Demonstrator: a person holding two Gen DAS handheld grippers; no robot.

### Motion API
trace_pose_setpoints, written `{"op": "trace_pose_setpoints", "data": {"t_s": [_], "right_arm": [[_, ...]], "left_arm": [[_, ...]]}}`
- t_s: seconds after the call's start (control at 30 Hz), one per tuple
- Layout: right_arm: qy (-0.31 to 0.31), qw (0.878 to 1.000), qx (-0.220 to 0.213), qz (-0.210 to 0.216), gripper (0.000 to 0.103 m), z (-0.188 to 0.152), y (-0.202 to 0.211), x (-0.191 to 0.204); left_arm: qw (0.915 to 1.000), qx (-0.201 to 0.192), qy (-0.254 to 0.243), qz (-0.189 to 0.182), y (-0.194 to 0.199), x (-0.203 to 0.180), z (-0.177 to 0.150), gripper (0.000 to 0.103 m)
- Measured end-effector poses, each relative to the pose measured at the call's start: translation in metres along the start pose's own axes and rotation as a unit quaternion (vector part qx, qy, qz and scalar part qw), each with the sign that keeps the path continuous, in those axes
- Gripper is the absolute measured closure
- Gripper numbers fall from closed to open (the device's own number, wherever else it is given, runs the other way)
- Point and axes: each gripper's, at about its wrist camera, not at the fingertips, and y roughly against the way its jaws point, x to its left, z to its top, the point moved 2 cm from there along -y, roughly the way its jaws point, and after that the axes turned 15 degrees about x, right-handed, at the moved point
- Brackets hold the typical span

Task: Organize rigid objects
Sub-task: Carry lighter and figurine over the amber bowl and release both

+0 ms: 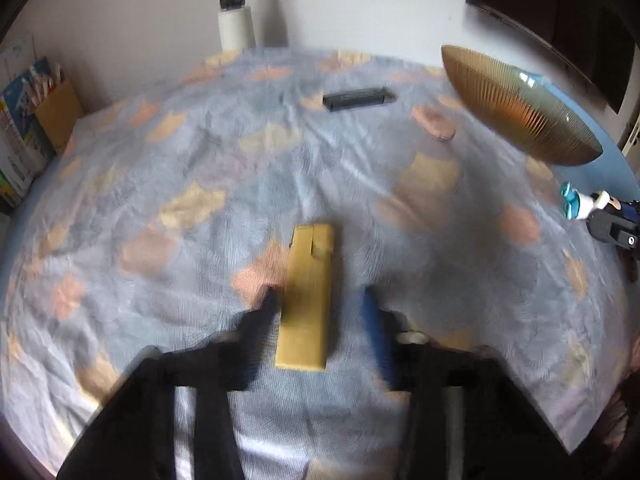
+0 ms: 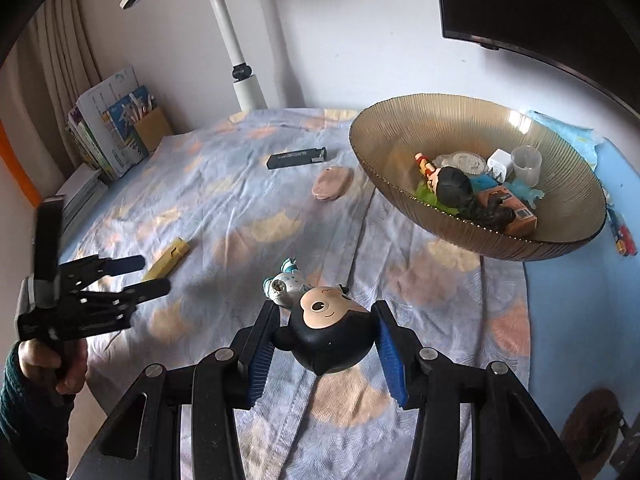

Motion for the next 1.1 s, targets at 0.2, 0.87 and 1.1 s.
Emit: {"op": "trace_pose_setpoints", "data": {"t_s": [0.2, 0.87, 1.1], "right_arm": [[-0.018, 0.999, -0.049, -0.016, 0.057, 0.004, 0.032, -0.013], [-0.175, 0.976, -0.058, -0.117, 0.057, 0.066, 0.069, -0.139], [-0.213, 0.967, -0.067, -0.119, 0.04, 0.06, 0.073, -0.151]], "left_arm": [[0.9963, -0.076, -0.034, -0.018, 0.047, -0.032, 0.02, 0.082], [0.9732, -0.141, -0.06, -0.171, 0.057, -0.165, 0.138, 0.082], [0.9579, -0.224, -0.044, -0.174, 0.095, -0.139, 0.135, 0.021]]}}
